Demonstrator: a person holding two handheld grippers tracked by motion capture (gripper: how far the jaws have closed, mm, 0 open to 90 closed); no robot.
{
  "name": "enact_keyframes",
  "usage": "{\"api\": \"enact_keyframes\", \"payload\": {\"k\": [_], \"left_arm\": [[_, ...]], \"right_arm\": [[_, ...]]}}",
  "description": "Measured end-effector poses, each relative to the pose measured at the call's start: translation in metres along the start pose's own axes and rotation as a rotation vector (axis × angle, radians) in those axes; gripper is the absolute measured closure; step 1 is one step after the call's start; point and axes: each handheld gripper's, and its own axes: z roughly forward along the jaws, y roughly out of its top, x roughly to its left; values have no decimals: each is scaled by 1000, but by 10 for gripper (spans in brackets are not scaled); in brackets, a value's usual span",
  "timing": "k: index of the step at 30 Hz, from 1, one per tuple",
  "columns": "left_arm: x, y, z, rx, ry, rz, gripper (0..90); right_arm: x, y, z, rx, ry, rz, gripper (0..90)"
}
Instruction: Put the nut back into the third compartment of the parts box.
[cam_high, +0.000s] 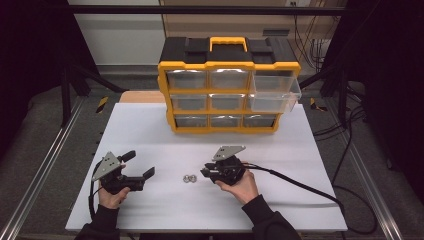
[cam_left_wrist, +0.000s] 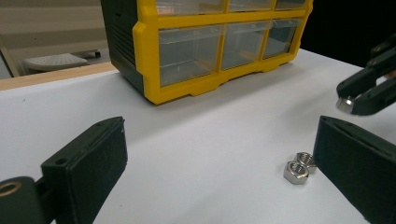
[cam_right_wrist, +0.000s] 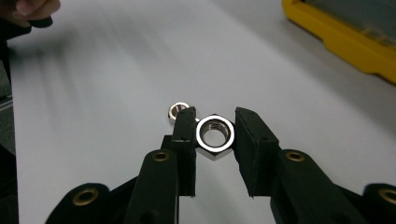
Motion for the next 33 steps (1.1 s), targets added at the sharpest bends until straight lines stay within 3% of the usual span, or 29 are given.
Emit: {"api": "enact_keyframes", "payload": {"k": [21,27,33], "left_arm": [[0,0,1,4,-1,2,29],[0,0,1,7,0,5,29],[0,0,1,8,0,6,29]], "right_arm": [[-16,34,-87,-161,-96,-1,702],[-22,46,-119,-216,-136,-5,702],[-24,58,-138,-253,-157,-7,702]]}}
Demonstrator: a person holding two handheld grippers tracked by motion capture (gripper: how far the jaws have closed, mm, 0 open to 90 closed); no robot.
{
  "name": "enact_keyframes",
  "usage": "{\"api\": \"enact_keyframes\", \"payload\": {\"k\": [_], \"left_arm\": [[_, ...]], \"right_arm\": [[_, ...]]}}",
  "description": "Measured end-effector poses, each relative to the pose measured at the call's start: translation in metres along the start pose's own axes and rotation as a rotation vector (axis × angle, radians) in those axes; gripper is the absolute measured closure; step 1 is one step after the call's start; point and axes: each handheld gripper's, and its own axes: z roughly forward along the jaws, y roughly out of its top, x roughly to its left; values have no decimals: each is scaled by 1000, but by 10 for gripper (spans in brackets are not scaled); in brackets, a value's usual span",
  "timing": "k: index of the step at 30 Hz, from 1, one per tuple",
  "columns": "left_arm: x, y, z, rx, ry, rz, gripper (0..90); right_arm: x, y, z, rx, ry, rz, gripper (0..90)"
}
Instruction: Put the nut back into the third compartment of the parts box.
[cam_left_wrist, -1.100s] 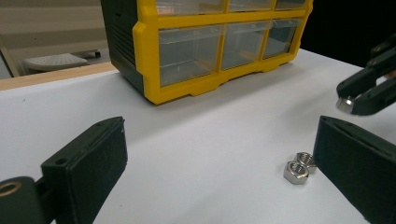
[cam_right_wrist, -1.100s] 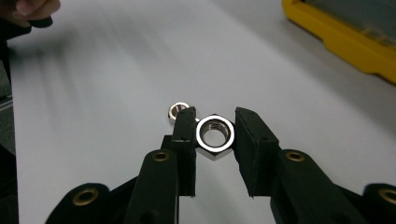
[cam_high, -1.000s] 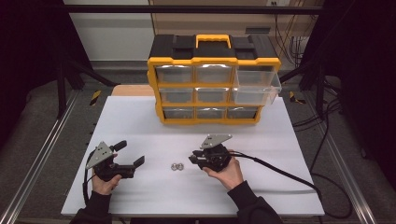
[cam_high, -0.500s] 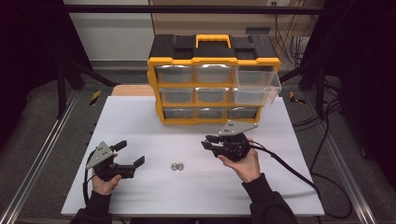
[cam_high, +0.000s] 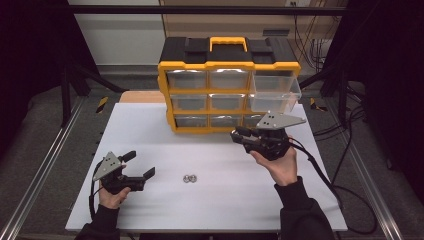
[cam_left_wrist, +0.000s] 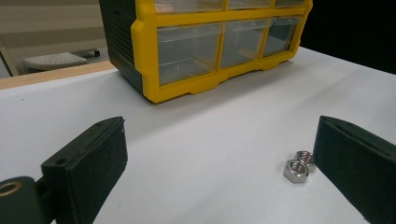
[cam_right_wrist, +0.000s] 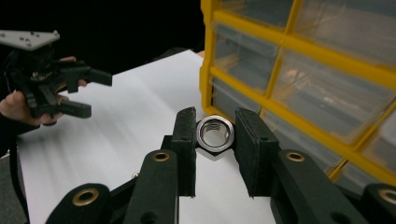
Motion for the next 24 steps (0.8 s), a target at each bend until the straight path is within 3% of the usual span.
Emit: {"api": "enact_keyframes", "payload": {"k": [18,24], "left_arm": [[0,0,1,2,0,-2,30],[0,0,1,2,0,-3,30]], "right_arm": [[-16,61,-36,-98,-94,-14,702],[-30,82,-46,-124,-152,-1,702]]}}
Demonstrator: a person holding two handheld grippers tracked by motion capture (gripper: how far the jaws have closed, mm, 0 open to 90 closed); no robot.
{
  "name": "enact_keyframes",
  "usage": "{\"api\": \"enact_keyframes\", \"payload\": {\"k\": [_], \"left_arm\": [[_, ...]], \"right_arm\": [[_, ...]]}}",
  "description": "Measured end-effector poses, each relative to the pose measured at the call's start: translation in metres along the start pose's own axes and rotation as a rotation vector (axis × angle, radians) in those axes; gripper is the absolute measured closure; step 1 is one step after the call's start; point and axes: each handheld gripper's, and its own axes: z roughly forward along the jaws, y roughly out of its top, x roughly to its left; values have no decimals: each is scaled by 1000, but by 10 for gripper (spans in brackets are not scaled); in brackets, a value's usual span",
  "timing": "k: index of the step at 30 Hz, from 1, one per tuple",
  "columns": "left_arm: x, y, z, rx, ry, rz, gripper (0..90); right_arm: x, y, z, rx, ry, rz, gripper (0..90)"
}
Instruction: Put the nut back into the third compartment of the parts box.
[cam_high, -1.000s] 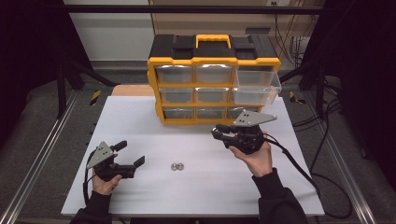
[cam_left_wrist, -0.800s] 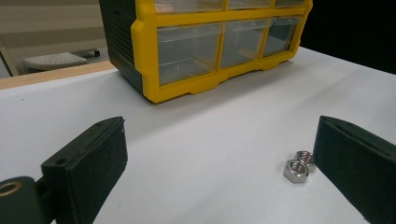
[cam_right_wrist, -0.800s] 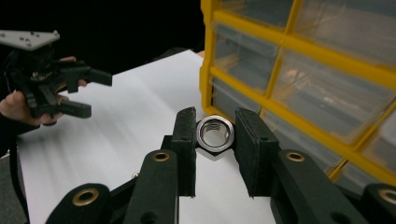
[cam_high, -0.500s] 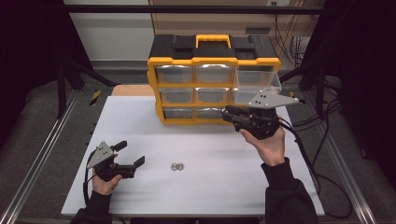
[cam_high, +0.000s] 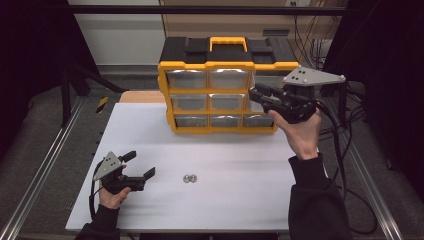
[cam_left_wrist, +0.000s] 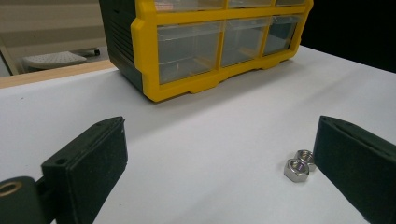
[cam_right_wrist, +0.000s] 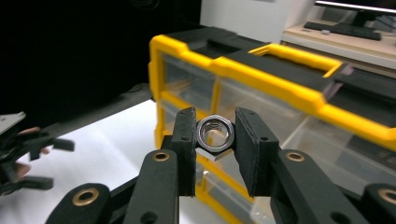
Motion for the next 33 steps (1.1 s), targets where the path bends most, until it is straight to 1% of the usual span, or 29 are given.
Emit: {"api": "enact_keyframes", "payload": {"k": [2,3,7,8,9,13,17,18,21,22,23,25,26,28,33], "left_arm": [[0,0,0,0,0,1,30],[0,0,0,-1,0,1,30],[0,0,0,2,0,1,30],[0,0,0,2,0,1,30],[0,0,0,2,-1,2,30],[0,0,0,2,-1,1,30],[0,0,0,1,0,2,30],[0,0,0,1,0,2,30],[0,0,0,1,-1,2,30],[0,0,0,1,-1,2,31],[0,0,0,0,0,2,31],[0,0,0,2,0,3,31],[0,0,0,2,0,3,31],[0,0,0,3,0,3,31],[1,0,0,2,2,2,31]], "right_arm": [[-2,2,0,3,-7,3,702],[-8,6,1,8,-24,4,702],[-18,10,5,30,-57,13,702],[-18,10,5,30,-57,13,702],[-25,10,8,42,-78,24,702],[-36,11,13,72,-121,43,702],[-45,9,17,97,-151,56,702],[-45,9,17,97,-151,56,702],[-53,5,21,119,-178,75,702],[-53,5,21,119,-178,75,702],[-57,1,22,135,-188,84,701],[-60,-2,24,149,-201,85,702],[-60,-2,24,149,-201,85,702],[-64,-9,28,174,-214,93,701],[-69,-15,32,195,-224,108,701]]}}
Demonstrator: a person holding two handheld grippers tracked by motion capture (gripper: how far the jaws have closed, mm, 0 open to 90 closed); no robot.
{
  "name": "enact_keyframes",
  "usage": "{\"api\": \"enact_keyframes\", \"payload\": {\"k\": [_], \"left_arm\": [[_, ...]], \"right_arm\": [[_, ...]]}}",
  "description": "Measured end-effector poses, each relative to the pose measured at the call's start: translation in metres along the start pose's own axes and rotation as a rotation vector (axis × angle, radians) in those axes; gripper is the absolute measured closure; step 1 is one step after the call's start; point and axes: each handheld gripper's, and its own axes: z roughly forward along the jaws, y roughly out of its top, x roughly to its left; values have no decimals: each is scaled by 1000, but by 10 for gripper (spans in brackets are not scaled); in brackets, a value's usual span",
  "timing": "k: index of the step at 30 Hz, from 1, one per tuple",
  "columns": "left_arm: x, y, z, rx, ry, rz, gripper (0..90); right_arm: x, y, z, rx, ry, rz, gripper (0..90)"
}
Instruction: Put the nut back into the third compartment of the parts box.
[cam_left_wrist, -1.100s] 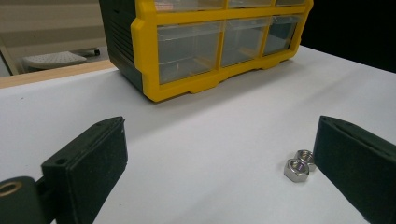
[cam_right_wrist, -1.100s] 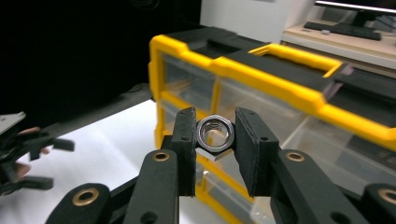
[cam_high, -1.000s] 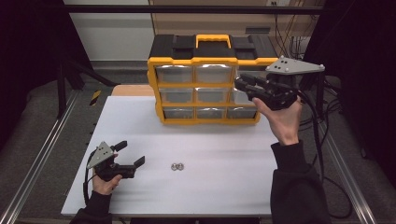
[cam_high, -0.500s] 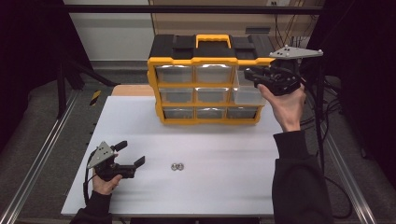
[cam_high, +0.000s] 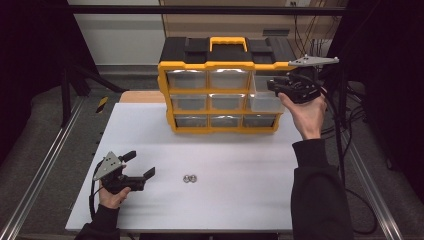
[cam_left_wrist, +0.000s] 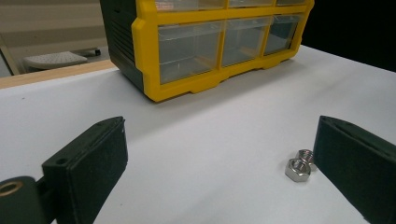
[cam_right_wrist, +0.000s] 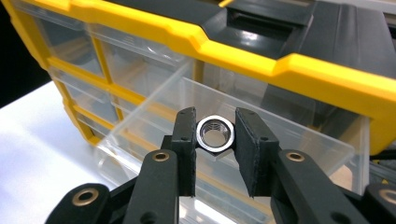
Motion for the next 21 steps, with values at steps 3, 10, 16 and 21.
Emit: {"api": "enact_keyframes", "payload": {"k": [3,10,16,21], "left_arm": [[0,0,0,1,0,0,31],[0,0,0,0,1,0,31],[0,0,0,-2,0,-1,32],[0,0,0,0,0,0,32]], "right_arm": [[-2,-2,2,15,-5,9,700],[-3,-1,6,40,-23,14,696],[-4,-1,-1,-11,-3,24,631],[-2,-3,-19,-97,11,16,505]]}}
